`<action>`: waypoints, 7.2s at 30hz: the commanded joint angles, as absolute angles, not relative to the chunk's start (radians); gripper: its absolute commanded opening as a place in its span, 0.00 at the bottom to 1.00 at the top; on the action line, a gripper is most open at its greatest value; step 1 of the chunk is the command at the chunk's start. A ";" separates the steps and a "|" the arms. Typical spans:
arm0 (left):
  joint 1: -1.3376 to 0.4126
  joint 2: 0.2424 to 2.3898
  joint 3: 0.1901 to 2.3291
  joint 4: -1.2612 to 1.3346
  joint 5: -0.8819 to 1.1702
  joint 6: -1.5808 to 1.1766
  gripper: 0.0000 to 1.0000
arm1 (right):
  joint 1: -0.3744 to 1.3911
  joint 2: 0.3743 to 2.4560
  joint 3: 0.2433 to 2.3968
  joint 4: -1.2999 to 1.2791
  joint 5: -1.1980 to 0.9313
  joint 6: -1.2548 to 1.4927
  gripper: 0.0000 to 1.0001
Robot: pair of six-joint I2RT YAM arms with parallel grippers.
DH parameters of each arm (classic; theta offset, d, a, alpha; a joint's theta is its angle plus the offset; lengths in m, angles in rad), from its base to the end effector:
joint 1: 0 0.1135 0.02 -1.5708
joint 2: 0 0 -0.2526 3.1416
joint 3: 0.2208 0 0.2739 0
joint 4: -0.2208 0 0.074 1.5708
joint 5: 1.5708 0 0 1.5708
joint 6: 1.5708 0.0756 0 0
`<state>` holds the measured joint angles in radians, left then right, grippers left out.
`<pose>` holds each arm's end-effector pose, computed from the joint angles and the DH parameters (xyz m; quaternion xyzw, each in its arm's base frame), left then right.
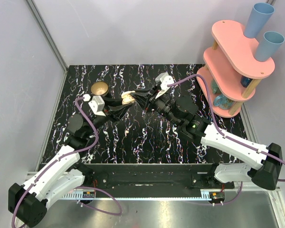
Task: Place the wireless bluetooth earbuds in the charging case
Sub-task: Insert the right earbud into the right side groove of the charging case, then pick up the left earbud from the center of the board.
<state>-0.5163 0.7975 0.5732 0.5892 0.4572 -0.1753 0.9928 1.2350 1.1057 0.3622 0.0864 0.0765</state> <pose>0.2009 -0.1524 0.3439 0.2777 0.5126 -0.3928 0.7112 0.1993 0.2936 0.4115 -0.2436 0.5707 0.3763 0.6880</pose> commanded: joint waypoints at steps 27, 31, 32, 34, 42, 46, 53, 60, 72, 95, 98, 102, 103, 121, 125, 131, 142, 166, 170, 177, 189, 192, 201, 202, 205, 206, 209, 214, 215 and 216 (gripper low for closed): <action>-0.520 0.750 0.548 0.724 0.445 -0.170 0.00 | 1.009 1.252 1.101 0.365 0.054 0.037 0.06; -0.520 0.744 0.545 0.719 0.434 -0.167 0.00 | 1.015 1.253 1.104 0.345 0.058 0.014 0.07; -0.520 0.744 0.546 0.719 0.431 -0.166 0.00 | 1.020 1.256 1.104 0.342 0.057 0.011 0.07; -0.520 0.745 0.546 0.719 0.430 -0.166 0.00 | 1.022 1.259 1.108 0.331 0.057 0.006 0.07; -0.522 0.746 0.549 0.718 0.425 -0.166 0.00 | 1.046 1.266 1.115 0.311 0.107 -0.054 0.06; -0.520 0.744 0.546 0.716 0.419 -0.166 0.00 | 1.054 1.266 1.114 0.308 0.123 -0.075 0.06; -0.520 0.742 0.548 0.716 0.407 -0.166 0.00 | 1.066 1.266 1.109 0.301 0.103 -0.086 0.07; -0.520 0.744 0.548 0.712 0.384 -0.169 0.00 | 1.074 1.266 1.100 0.293 0.101 -0.097 0.08; -0.520 0.752 0.554 0.704 0.357 -0.175 0.00 | 1.089 1.279 1.100 0.285 0.112 -0.121 0.09; -0.520 0.721 0.543 0.658 0.347 -0.161 0.00 | 1.089 1.108 0.985 0.541 0.245 -0.094 0.86; -0.520 0.704 0.534 0.655 0.327 -0.156 0.00 | 1.089 1.071 1.012 0.470 0.319 -0.107 0.88; -0.520 0.709 0.526 0.657 0.311 -0.152 0.00 | 1.088 1.063 1.048 0.396 0.414 -0.086 0.97; -0.519 0.707 0.532 0.649 0.311 -0.147 0.00 | 1.088 1.066 1.061 0.340 0.452 -0.077 1.00; -0.477 0.621 0.640 0.428 0.187 -0.047 0.00 | 0.732 1.318 1.137 -0.252 0.307 0.695 1.00; -0.417 0.566 0.618 0.404 0.186 -0.063 0.00 | 0.733 1.411 1.166 -0.303 0.250 0.736 1.00; -0.339 0.506 0.607 0.359 0.204 -0.071 0.00 | 0.735 1.647 1.348 -0.471 0.140 0.839 0.99; -0.334 0.420 0.581 0.313 0.149 -0.043 0.00 | 0.822 1.813 1.442 -0.466 0.143 0.969 0.97; -0.336 0.333 0.540 0.281 0.129 -0.045 0.00 | 0.792 1.809 1.427 -0.496 0.158 1.132 1.00; -0.336 0.319 0.534 0.282 0.115 -0.041 0.00 | 0.756 1.859 1.413 -0.462 0.026 1.190 0.83; -0.336 0.304 0.517 0.270 0.066 -0.046 0.00 | 0.805 2.011 1.601 -0.640 -0.038 1.262 0.84; -0.336 0.275 0.474 0.291 -0.023 -0.038 0.00 | 0.914 2.124 1.747 -0.729 0.020 1.310 0.73; -0.334 0.267 0.471 0.290 -0.020 -0.037 0.00 | 0.919 2.163 1.758 -0.739 0.003 1.308 0.70; -0.336 0.239 0.446 0.282 -0.024 -0.029 0.00 | 0.920 2.212 1.785 -0.762 -0.014 1.261 0.56; -0.336 0.235 0.443 0.285 -0.029 -0.032 0.00 | 0.922 2.221 1.789 -0.761 -0.012 1.258 0.56; -0.334 0.221 0.433 0.295 -0.043 -0.040 0.00 | 0.922 2.235 1.804 -0.767 -0.011 1.252 0.56; -0.336 0.221 0.433 0.293 -0.043 -0.040 0.00 | 0.923 2.237 1.809 -0.765 -0.011 1.247 0.56; -0.336 0.219 0.433 0.290 -0.044 -0.037 0.00 | 0.922 2.249 1.824 -0.770 -0.009 1.244 0.57; -0.336 0.222 0.434 0.290 -0.044 -0.031 0.00 | 0.922 2.264 1.841 -0.775 -0.006 1.241 0.57; -0.334 0.222 0.434 0.290 -0.044 -0.029 0.00 | 0.922 2.266 1.842 -0.776 -0.006 1.239 0.57; -0.334 0.222 0.434 0.288 -0.044 -0.029 0.00 | 0.922 2.267 1.845 -0.775 -0.006 1.236 0.56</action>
